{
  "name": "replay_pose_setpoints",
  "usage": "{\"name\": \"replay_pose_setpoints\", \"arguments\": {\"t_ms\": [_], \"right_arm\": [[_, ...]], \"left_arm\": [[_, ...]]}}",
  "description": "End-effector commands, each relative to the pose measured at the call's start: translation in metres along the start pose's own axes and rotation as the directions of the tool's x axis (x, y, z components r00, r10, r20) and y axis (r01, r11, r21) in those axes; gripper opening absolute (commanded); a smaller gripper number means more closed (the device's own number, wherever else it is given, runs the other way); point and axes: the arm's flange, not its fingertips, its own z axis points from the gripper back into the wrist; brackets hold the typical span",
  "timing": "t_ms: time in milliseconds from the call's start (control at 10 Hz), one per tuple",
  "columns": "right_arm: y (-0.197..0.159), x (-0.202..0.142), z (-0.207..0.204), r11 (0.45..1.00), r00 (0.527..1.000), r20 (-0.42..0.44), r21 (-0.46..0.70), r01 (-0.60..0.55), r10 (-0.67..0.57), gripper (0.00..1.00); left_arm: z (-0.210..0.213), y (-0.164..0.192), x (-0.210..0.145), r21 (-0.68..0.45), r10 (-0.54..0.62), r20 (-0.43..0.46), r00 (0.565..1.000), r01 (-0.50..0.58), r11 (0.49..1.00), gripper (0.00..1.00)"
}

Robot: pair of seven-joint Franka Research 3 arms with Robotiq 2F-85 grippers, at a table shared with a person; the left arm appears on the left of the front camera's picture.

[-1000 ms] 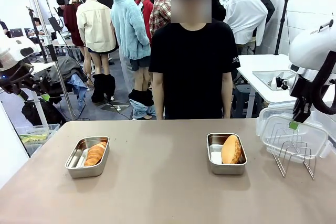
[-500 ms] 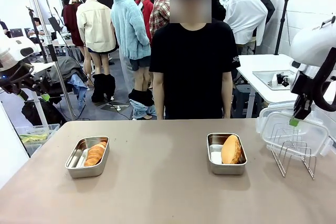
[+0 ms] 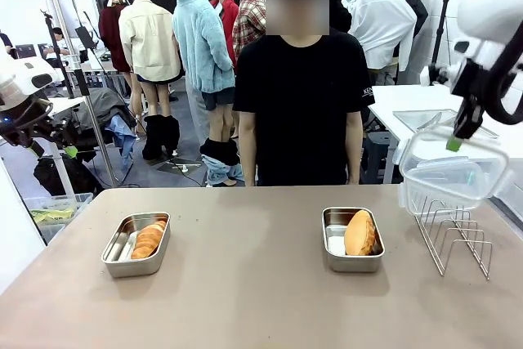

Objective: Place the bread in airtight containers.
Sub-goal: Release when the human grabs the Airtight Container lid.

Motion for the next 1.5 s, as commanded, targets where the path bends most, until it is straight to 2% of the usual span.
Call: {"name": "replay_pose_setpoints", "arguments": {"t_ms": [0,100,200,300,400,500,600,700,800,900,1100,1300,1400], "right_arm": [[-0.010,0.032,0.022,0.993,0.993,0.032,0.032,0.114,-0.115,0.00],[-0.016,0.049,0.027,0.960,0.959,0.075,0.084,0.268,-0.274,0.00],[-0.024,0.066,0.025,0.889,0.888,0.107,0.157,0.429,-0.447,0.00],[-0.033,0.080,0.016,0.813,0.808,0.102,0.122,0.569,-0.580,0.00],[-0.039,0.094,0.007,0.707,0.702,0.082,0.106,0.699,-0.707,0.00],[-0.042,0.104,-0.002,0.650,0.648,0.068,0.142,0.746,-0.758,0.00],[-0.049,0.112,-0.010,0.541,0.542,0.044,0.171,0.824,-0.839,0.00],[-0.059,0.116,-0.015,0.423,0.444,-0.014,0.275,0.863,-0.896,0.00],[-0.068,0.118,-0.020,0.338,0.360,-0.017,0.302,0.891,-0.933,0.00],[-0.072,0.120,-0.024,0.292,0.330,-0.057,0.343,0.893,-0.942,0.00],[-0.077,0.124,-0.030,0.267,0.306,-0.049,0.372,0.889,-0.951,0.00],[-0.082,0.120,-0.033,0.204,0.236,-0.030,0.411,0.889,-0.971,0.00],[-0.083,0.121,-0.034,0.204,0.237,-0.032,0.409,0.890,-0.971,0.00]], "left_arm": [[0.001,0.000,0.000,0.007,0.018,0.002,1.000,-0.018,1.000,0.74],[0.001,0.000,0.000,0.007,0.018,0.002,1.000,-0.018,1.000,0.74],[0.001,0.000,0.000,0.007,0.018,0.002,1.000,-0.018,1.000,0.74],[0.001,0.000,0.000,0.007,0.018,0.002,1.000,-0.018,1.000,0.74],[0.001,0.000,0.000,0.007,0.018,0.002,1.000,-0.018,1.000,0.74],[0.001,0.000,0.000,0.007,0.018,0.002,1.000,-0.018,1.000,0.74],[0.001,0.000,0.000,0.007,0.018,0.002,1.000,-0.018,1.000,0.74],[0.001,0.000,0.000,0.007,0.018,0.002,1.000,-0.018,1.000,0.74],[0.001,0.000,0.000,0.007,0.018,0.002,1.000,-0.018,1.000,0.74],[0.001,0.000,0.000,0.007,0.018,0.002,1.000,-0.018,1.000,0.74],[0.001,0.000,0.000,0.007,0.018,0.002,1.000,-0.018,1.000,0.74],[0.001,0.000,0.000,0.007,0.018,0.002,1.000,-0.018,1.000,0.74],[0.001,0.000,0.000,0.007,0.018,0.002,1.000,-0.018,1.000,0.74]]}}
